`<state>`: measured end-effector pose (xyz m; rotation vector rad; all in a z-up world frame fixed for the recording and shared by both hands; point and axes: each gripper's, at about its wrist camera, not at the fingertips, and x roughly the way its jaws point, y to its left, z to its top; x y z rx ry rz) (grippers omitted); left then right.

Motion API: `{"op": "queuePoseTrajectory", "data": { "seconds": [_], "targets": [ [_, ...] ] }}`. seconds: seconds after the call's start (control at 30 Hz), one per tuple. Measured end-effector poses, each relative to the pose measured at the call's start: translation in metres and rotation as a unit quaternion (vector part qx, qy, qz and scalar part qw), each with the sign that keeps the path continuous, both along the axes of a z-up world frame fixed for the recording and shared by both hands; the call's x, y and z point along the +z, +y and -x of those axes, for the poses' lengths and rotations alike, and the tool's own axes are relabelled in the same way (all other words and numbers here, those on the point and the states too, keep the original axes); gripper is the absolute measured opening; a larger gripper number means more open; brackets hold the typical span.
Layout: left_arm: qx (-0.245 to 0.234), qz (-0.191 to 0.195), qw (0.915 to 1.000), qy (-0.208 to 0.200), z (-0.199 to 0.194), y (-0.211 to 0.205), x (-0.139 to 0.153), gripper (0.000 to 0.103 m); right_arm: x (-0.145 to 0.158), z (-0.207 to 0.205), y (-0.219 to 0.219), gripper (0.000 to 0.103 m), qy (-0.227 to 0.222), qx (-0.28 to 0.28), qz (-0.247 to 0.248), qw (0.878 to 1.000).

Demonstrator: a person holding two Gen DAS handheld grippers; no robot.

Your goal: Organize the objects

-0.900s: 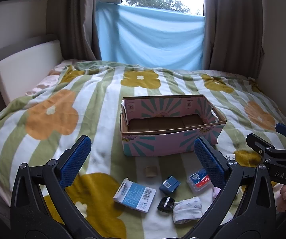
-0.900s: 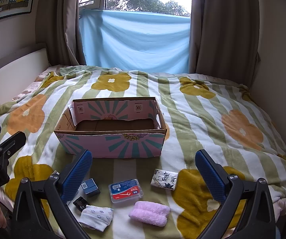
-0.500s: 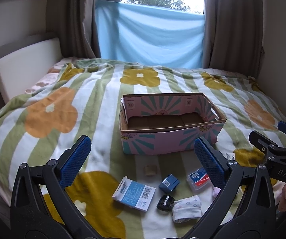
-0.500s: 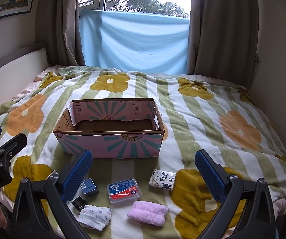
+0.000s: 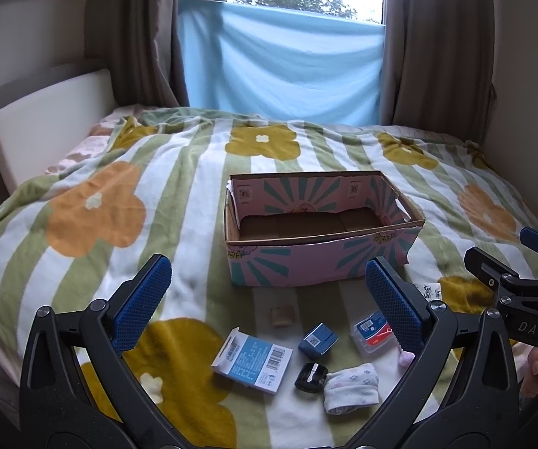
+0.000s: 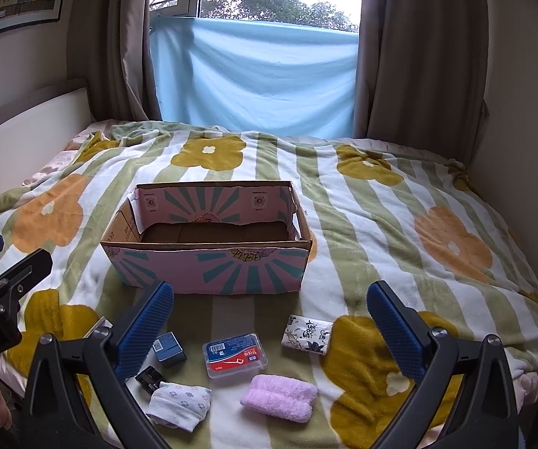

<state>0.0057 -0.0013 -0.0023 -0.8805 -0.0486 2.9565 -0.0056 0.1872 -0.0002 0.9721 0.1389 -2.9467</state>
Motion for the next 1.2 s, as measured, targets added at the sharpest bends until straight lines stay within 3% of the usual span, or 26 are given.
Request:
{"op": "queuePoseTrajectory", "data": {
  "seconds": [1.2],
  "targets": [
    [-0.008, -0.011, 0.9998, -0.014, 0.0021, 0.0013, -0.003, 0.103, 0.0007, 0.0001, -0.0013, 0.103, -0.002, 0.004, 0.002, 1.0]
  ]
}}
